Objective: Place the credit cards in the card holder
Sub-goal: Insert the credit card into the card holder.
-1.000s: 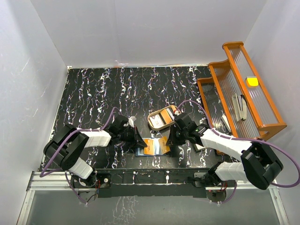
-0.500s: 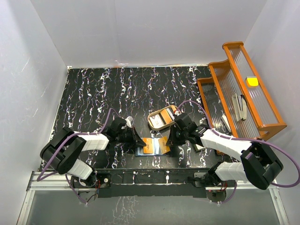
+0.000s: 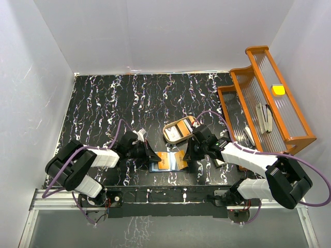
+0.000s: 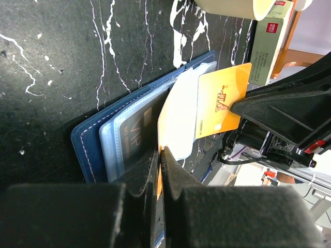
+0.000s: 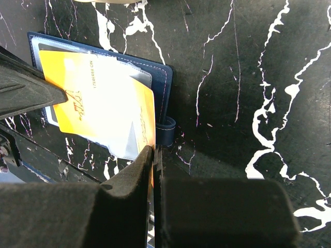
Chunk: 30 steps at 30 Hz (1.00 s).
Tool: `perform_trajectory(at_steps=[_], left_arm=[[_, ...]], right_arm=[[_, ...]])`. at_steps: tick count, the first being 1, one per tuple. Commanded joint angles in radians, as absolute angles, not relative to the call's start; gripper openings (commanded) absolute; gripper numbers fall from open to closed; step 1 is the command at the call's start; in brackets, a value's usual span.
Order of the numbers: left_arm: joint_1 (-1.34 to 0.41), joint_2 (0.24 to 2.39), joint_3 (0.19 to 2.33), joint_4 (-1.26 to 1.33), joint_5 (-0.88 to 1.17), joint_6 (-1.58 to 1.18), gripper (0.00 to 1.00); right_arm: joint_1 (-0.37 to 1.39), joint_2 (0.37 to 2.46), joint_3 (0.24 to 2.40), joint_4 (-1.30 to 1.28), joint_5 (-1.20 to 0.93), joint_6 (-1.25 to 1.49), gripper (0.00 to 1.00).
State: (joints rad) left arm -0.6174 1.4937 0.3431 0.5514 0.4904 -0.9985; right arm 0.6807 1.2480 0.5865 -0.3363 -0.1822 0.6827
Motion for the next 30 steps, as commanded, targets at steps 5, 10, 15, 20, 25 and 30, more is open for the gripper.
perform_trajectory(at_steps=[5, 10, 15, 20, 25, 30], left_arm=[[-0.642, 1.576, 0.329, 0.555, 0.530, -0.965, 0.00], [-0.662, 1.577, 0.330, 0.553, 0.517, -0.972, 0.00], [-0.664, 1.562, 0.340, 0.518, 0.489, -0.965, 0.00], [-0.664, 1.565, 0.339, 0.554, 0.493, -0.980, 0.00], [-0.664, 1.567, 0.333, 0.559, 0.478, -0.993, 0.00], [-0.664, 1.584, 0.325, 0.589, 0.478, -1.012, 0.00]], right_arm=[[0.683, 1.266, 0.592, -0.359, -0.135, 0.660, 0.00], [0.683, 1.270, 0.595, -0.365, -0.133, 0.654, 0.00], [0.683, 1.272, 0.601, -0.370, -0.134, 0.650, 0.00], [0.683, 1.261, 0.620, -0.380, -0.127, 0.652, 0.00], [0.683, 1.223, 0.696, -0.438, -0.121, 0.658, 0.00], [0.683, 1.189, 0.686, -0.450, -0.118, 0.666, 0.00]])
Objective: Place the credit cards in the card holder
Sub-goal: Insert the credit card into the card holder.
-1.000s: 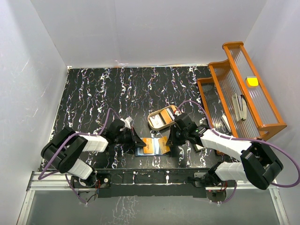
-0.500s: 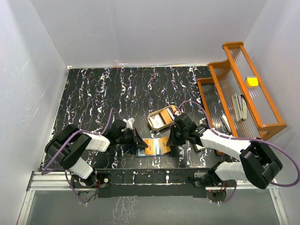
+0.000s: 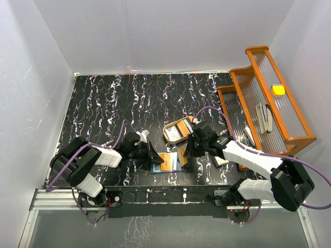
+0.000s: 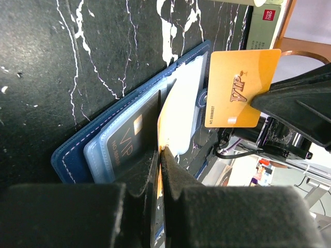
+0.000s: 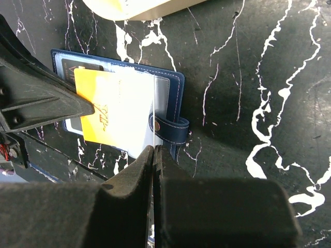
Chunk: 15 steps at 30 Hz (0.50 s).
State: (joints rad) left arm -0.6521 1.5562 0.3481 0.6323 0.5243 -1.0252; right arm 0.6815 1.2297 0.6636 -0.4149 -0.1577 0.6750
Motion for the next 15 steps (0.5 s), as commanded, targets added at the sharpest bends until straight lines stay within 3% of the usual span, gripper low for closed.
perform_trajectory(at_steps=[1, 15], left_arm=[[-0.664, 1.586, 0.321, 0.601, 0.479, -1.020, 0.00], [-0.669, 1.636, 0.288, 0.752, 0.465, -1.099, 0.00]], right_arm=[[0.683, 1.187, 0.676, -0.448, -0.110, 0.667, 0.00], [0.683, 1.218, 0.595, -0.419, -0.062, 0.675, 0.00]])
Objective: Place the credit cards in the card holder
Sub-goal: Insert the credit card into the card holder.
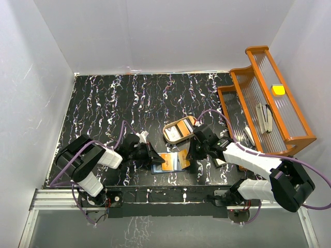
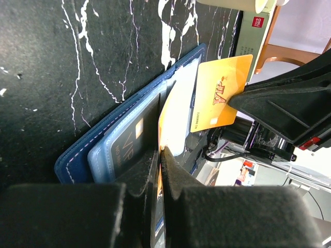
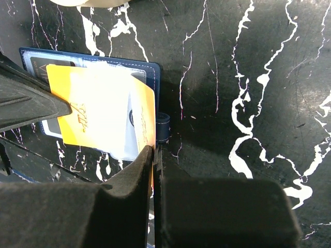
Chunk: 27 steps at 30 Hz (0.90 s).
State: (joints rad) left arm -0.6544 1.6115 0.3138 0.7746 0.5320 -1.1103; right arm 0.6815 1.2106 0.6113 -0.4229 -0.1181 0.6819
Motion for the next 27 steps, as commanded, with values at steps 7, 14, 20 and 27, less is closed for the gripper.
perform_trajectory(at_steps=[7, 14, 20, 27], left_arm=[[-0.675, 1.598, 0.260, 0.774, 0.404, -1.119, 0.00], [-0.690, 1.643, 0.259, 0.798, 0.372, -1.111, 0.00], [-0.697, 1.622, 0.260, 0.772, 0.351, -1.110, 0.00], [-0.709, 1.672, 0.286, 0.775, 0.375, -1.113, 0.00]], right_arm=[[0.683, 1.218, 0.583, -0.401, -0.065, 0.684, 0.00], [0.683, 1.202, 0.589, -0.413, -0.060, 0.686, 0.00], [0.683, 1.192, 0.578, -0.409, -0.055, 0.688, 0.00], [0.683, 1.196, 0.584, -0.414, -0.054, 0.687, 0.00]])
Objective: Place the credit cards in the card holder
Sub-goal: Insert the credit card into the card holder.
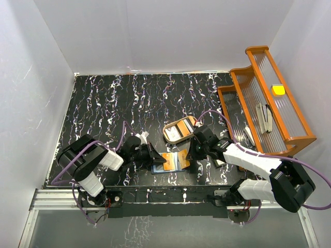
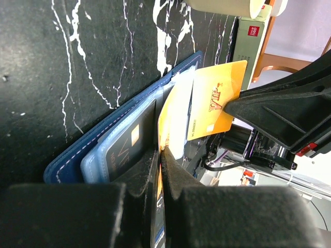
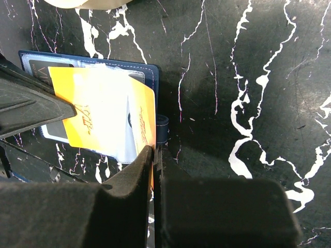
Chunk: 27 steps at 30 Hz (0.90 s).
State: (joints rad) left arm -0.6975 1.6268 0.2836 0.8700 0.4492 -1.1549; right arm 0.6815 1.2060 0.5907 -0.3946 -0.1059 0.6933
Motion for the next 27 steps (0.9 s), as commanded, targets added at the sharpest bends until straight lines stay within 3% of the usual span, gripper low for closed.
perform_trajectory(at_steps=[1, 8, 14, 18, 27], left_arm=[[-0.709, 1.670, 0.288, 0.767, 0.375, -1.114, 0.00], [-0.710, 1.652, 0.294, 0.728, 0.366, -1.095, 0.01], [-0.710, 1.573, 0.350, 0.580, 0.336, -1.048, 0.24], [-0.710, 1.492, 0.382, 0.475, 0.284, -1.011, 0.33], [-0.709, 1.437, 0.427, 0.308, 0.220, -0.986, 0.40]], right_arm=[[0.684, 1.193, 0.590, -0.420, -0.050, 0.687, 0.00], [0.683, 1.169, 0.771, -0.556, -0.071, 0.631, 0.00], [0.683, 1.134, 0.804, -0.613, -0.009, 0.624, 0.00], [0.683, 1.131, 0.754, -0.580, -0.028, 0.640, 0.00], [0.683, 1.153, 0.708, -0.530, -0.046, 0.646, 0.00]])
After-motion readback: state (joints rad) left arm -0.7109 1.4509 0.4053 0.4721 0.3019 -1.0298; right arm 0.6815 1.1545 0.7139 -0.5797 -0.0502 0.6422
